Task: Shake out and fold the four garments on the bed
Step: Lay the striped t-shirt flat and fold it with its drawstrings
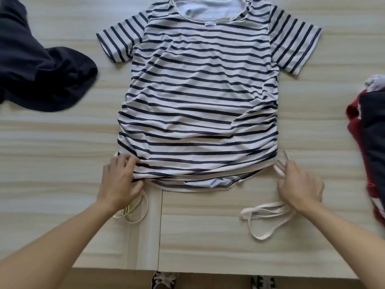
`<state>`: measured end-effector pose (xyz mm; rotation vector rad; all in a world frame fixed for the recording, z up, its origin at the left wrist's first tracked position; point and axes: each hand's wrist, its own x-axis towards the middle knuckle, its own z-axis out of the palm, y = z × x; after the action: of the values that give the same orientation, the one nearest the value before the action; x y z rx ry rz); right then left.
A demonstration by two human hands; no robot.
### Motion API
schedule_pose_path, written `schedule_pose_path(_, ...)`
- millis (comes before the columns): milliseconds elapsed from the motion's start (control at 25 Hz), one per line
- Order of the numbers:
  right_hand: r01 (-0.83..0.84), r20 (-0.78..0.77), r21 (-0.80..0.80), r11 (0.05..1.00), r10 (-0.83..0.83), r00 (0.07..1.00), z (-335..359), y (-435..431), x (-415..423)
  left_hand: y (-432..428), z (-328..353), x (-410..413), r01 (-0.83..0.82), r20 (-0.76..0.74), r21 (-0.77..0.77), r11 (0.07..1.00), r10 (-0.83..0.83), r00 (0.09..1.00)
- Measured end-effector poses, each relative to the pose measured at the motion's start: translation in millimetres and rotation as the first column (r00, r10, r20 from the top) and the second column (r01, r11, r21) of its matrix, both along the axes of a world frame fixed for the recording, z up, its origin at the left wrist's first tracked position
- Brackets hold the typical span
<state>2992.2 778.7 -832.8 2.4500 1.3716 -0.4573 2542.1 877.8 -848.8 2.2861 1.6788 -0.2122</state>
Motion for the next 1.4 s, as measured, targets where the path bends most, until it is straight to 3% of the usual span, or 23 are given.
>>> schedule_pose_path(80,-0.158,-0.065,0.193,0.968,0.173,0.983,-9,1,-10,-2,-4,4,-0.081,-0.013,-0.048,0.996,0.08,0.997)
schedule_pose_path(160,-0.202,-0.184,0.289,0.936,0.261,0.948,-20,10,-26,-3,-8,11,-0.152,0.019,-0.069,0.986,0.153,0.988)
schedule_pose_path(360,-0.147,-0.073,0.332,0.932,0.181,0.981,-37,27,-42,12,-3,11,-0.181,0.151,-0.12,0.976,0.198,0.968)
schedule_pose_path(520,-0.176,-0.071,0.445,0.878,0.231,0.97,-22,25,-27,18,12,2,-0.167,0.124,-0.052,0.985,0.173,0.977)
schedule_pose_path(680,-0.241,-0.09,0.298,0.924,0.278,0.956,-24,38,-32,10,9,5,-0.047,0.014,0.056,0.997,0.047,0.999)
schedule_pose_path(800,-0.301,0.023,0.183,0.936,0.302,0.953,-28,51,-39,5,1,15,-0.186,-0.03,-0.088,0.978,0.184,0.982)
schedule_pose_path(880,-0.3,0.014,0.145,0.943,0.301,0.953,-22,54,-37,5,-2,21,-0.229,-0.006,-0.11,0.967,0.23,0.973)
schedule_pose_path(1080,-0.153,-0.142,0.231,0.961,0.189,0.972,1,37,-7,23,14,12,-0.077,0.045,-0.14,0.987,0.084,0.995)
schedule_pose_path(1240,-0.057,-0.177,0.166,0.984,0.087,0.98,22,15,23,37,33,-6,0.097,-0.055,-0.172,0.98,-0.108,0.993)
schedule_pose_path(1320,-0.085,-0.16,0.012,0.996,0.085,0.983,25,4,34,33,41,-9,0.203,-0.132,-0.249,0.947,-0.24,0.962)
schedule_pose_path(1400,-0.211,-0.199,-0.346,0.914,0.148,0.969,29,-1,34,26,49,-7,0.26,-0.26,-0.458,0.85,-0.408,0.875)
